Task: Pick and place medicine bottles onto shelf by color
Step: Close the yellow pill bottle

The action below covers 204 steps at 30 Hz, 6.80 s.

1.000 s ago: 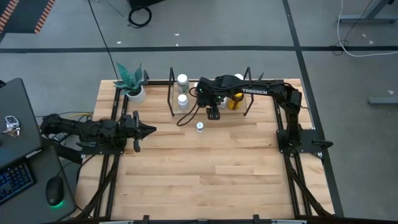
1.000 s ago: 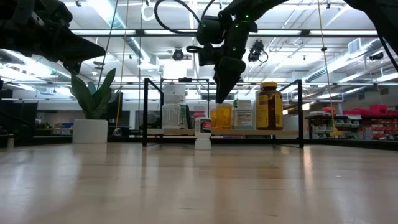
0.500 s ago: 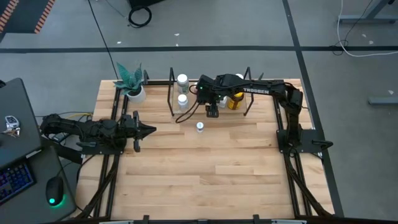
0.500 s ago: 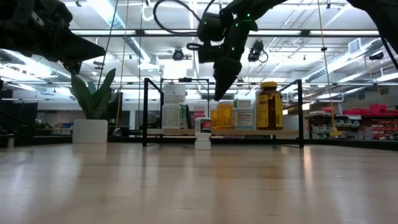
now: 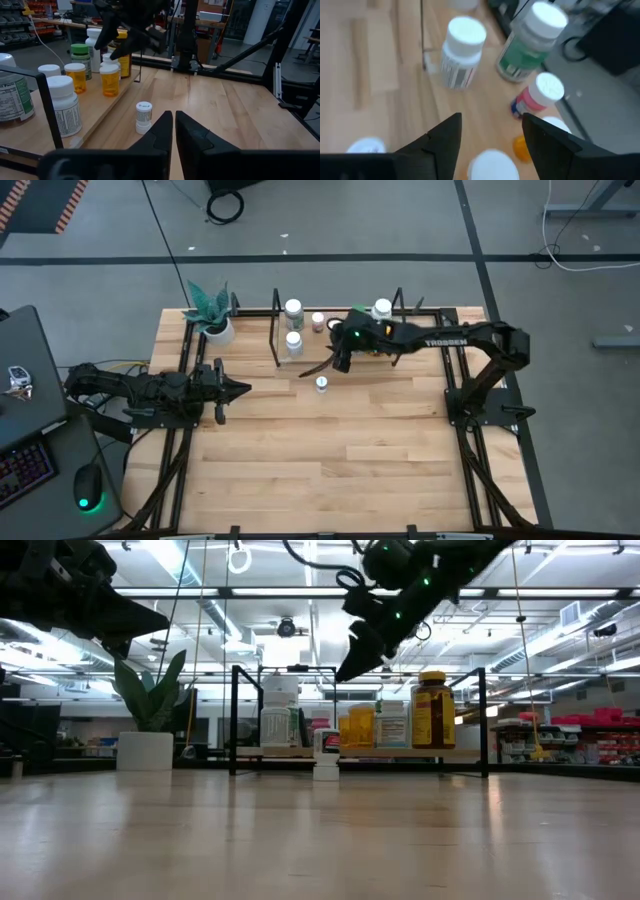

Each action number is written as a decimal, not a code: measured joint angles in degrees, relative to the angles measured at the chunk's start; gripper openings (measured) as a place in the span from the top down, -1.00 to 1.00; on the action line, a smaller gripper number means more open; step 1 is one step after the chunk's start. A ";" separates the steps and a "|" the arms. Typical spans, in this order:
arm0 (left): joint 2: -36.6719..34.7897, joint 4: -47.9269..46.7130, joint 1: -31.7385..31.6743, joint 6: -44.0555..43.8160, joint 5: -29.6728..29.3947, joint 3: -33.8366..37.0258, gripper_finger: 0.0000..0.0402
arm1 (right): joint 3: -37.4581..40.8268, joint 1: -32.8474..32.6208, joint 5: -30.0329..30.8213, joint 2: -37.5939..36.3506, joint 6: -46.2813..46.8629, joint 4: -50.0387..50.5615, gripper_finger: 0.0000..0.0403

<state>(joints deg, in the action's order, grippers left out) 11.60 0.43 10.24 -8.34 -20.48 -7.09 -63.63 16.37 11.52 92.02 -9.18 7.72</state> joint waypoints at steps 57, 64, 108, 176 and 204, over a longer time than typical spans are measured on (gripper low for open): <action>0.00 0.00 0.00 0.00 0.01 0.00 0.86 | 16.67 -2.69 20.51 -0.19 -6.82 -27.49 0.27; 0.00 0.00 0.01 0.00 0.01 0.00 0.86 | 17.16 -4.54 23.98 -0.19 -7.07 -29.37 0.27; 0.01 0.00 0.00 0.00 -0.01 0.00 0.84 | 16.14 -6.30 26.94 1.76 -33.41 -28.19 0.27; 0.02 -0.02 0.02 0.00 0.01 0.00 0.83 | 16.13 -1.91 16.49 1.62 -32.82 -25.68 0.27; 0.02 0.00 0.01 0.00 0.01 0.00 0.86 | 16.13 -1.94 16.67 1.62 -43.35 -24.86 0.25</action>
<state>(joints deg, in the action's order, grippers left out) 11.62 0.43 10.25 -8.34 -20.47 -7.09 -47.51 14.43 28.18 93.65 -52.53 -17.13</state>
